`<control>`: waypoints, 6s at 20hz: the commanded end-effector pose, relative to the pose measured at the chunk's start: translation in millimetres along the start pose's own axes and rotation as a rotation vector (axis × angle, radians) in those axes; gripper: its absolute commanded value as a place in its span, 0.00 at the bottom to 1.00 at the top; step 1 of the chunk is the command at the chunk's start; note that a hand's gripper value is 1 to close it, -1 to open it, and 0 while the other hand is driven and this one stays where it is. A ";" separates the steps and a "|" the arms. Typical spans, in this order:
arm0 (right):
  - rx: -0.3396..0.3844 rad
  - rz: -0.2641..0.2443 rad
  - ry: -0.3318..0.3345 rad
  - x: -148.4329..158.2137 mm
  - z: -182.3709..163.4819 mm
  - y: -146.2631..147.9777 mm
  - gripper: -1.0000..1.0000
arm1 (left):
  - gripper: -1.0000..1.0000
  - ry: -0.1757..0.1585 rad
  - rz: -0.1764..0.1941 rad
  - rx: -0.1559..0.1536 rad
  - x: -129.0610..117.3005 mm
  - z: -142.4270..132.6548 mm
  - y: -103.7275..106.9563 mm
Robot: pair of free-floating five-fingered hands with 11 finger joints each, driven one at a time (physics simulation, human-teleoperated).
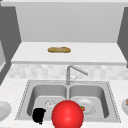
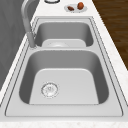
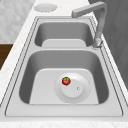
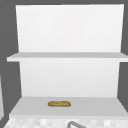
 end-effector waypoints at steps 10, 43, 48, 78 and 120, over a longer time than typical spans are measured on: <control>0.043 0.182 0.035 2.1 1.0 27.3 1.00 | 0.50 0.000 0.000 0.000 0.0 0.0 0.0; 0.086 0.244 0.039 44.1 3.2 51.8 1.00 | 0.50 0.000 0.000 0.000 0.0 0.0 0.0; 0.061 0.227 0.056 41.8 3.2 66.8 1.00 | 0.50 0.000 0.000 0.000 0.0 0.0 0.0; 0.052 0.211 0.070 -17.9 5.7 104.3 1.00 | 0.50 0.000 0.000 0.000 0.0 0.0 0.0; 0.164 0.370 0.071 67.3 -21.8 120.4 1.00 | 0.50 0.000 0.000 0.000 0.0 0.0 0.0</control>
